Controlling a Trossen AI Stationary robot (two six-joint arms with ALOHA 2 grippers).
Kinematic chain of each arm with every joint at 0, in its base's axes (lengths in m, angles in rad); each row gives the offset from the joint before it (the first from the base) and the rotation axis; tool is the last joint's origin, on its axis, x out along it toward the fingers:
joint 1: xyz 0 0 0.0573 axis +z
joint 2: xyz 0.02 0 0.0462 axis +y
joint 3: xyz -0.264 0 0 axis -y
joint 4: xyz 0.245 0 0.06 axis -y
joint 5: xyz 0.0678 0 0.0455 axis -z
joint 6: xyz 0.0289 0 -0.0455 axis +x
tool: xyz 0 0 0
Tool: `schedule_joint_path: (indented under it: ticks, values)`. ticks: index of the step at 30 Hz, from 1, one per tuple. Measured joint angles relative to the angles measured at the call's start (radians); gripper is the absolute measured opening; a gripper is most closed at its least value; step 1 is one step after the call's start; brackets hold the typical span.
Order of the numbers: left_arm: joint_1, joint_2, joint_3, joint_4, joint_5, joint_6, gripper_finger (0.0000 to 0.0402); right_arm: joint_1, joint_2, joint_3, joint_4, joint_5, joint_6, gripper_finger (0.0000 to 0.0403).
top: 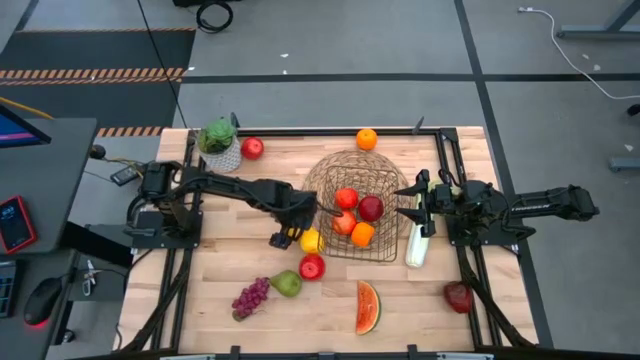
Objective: Build produce basket
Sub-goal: Put the yellow bell pepper into the wire basket
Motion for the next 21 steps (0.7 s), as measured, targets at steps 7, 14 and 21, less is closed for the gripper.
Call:
schedule_joint_path:
  ticks: [7,14,21]
  values:
    - [-0.012,-0.001,0.0,-0.002,0.003,-0.105,0.0396,0.0,0.0,0.0,-0.004,0.0,0.0,0.0231]
    - [-0.015,-0.002,0.0,-0.003,-0.004,-0.189,0.0396,0.0,0.0,0.0,-0.004,0.0,0.0,0.0231]
    - [-0.016,-0.003,0.001,-0.069,-0.015,-0.202,0.0396,0.0,0.0,0.0,-0.004,0.0,0.0,0.0231]
